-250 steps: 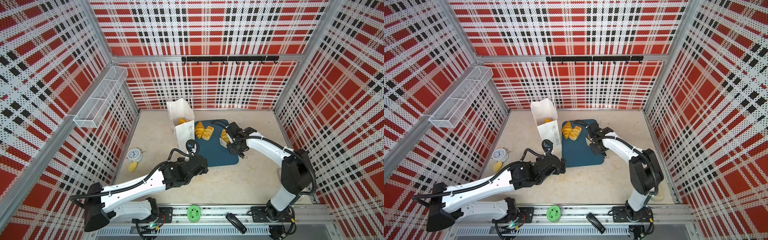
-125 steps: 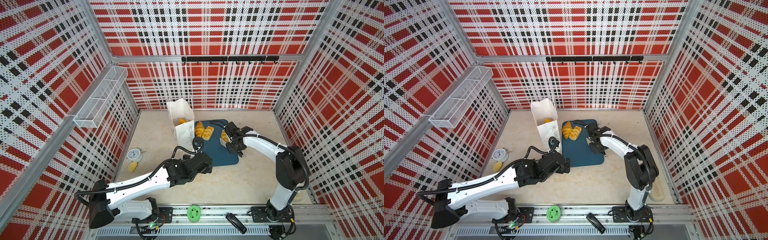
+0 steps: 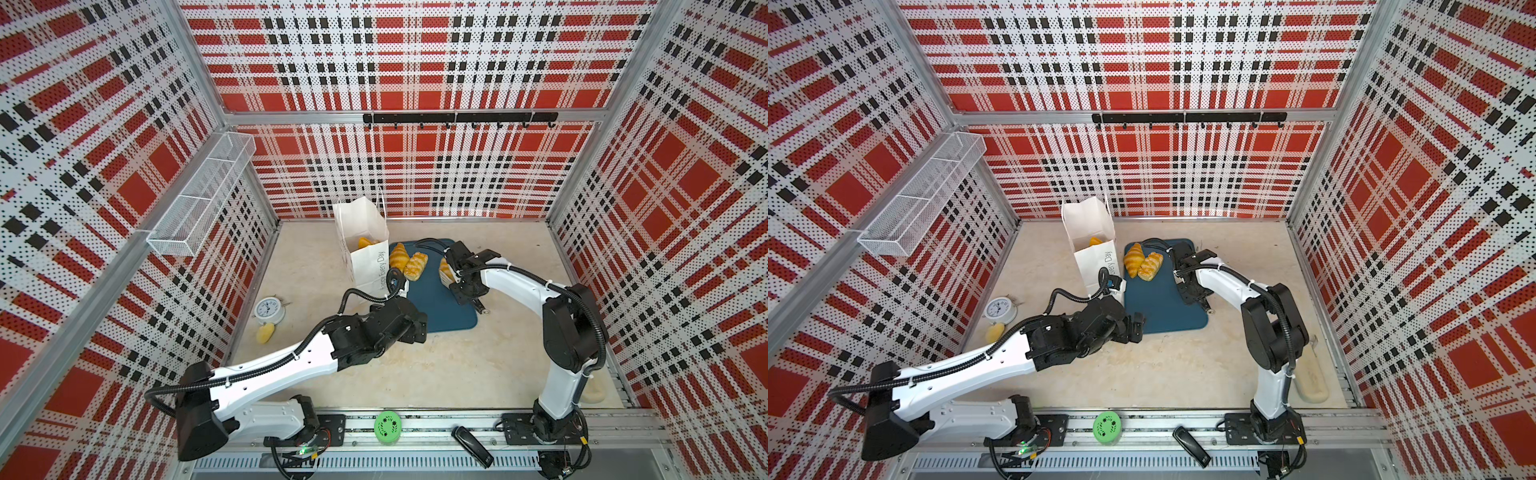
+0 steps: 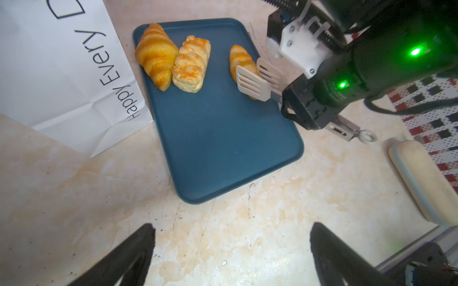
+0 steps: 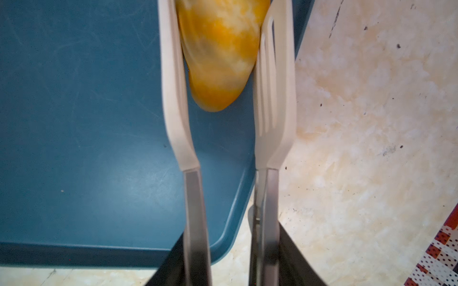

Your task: Place the fake bread into the paper bag

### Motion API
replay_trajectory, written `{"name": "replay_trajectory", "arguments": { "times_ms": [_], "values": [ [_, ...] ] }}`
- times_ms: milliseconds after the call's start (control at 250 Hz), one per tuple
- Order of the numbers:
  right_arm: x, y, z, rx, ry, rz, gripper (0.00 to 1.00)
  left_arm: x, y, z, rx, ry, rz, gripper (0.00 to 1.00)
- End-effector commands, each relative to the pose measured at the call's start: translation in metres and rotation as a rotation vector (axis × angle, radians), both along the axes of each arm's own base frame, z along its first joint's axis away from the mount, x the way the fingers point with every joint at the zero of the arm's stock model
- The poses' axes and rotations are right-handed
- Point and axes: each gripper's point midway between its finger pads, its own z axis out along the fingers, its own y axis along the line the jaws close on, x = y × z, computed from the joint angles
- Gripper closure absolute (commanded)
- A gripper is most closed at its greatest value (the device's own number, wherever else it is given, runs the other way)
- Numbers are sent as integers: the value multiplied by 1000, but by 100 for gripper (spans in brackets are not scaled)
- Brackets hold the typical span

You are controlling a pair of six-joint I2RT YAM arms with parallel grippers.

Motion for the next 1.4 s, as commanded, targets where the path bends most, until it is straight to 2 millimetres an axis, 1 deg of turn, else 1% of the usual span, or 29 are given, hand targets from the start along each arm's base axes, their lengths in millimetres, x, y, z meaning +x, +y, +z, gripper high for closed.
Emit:
{"name": "replay_trajectory", "arguments": {
  "times_ms": [0, 36, 108, 232, 256, 384, 548, 696, 872, 1060, 1397],
  "values": [
    [12, 2, 10, 30, -29, 9, 61, 1, -4, 11, -58, -20, -30, 1],
    [12, 2, 11, 39, -29, 10, 64, 2, -3, 11, -57, -21, -32, 1],
    [12, 4, 14, 74, -32, 19, 67, 4, -2, 14, -60, -26, -31, 1],
    [12, 7, 22, 101, -57, 36, 68, 7, -1, 22, -83, -42, -37, 1],
    [10, 12, 23, 129, -51, 45, 68, 8, -1, 23, -89, -45, -39, 1],
    [8, 15, 32, 185, -68, 43, 69, 10, -3, 35, -103, -71, -51, 1],
    [5, 18, 47, 254, -100, 44, 71, 11, -4, 41, -100, -85, -64, 1],
    [2, 20, 67, 301, -139, 46, 72, 13, -2, 47, -111, -88, -71, 1],
    [-4, 30, 94, 397, -191, 63, 72, 19, -1, 63, -132, -112, -84, 1],
    [-10, 38, 122, 491, -241, 75, 71, 24, 1, 75, -141, -129, -93, 1],
    [-14, 50, 156, 608, -293, 93, 70, 35, 12, 97, -144, -178, -73, 1]
  ]
}}
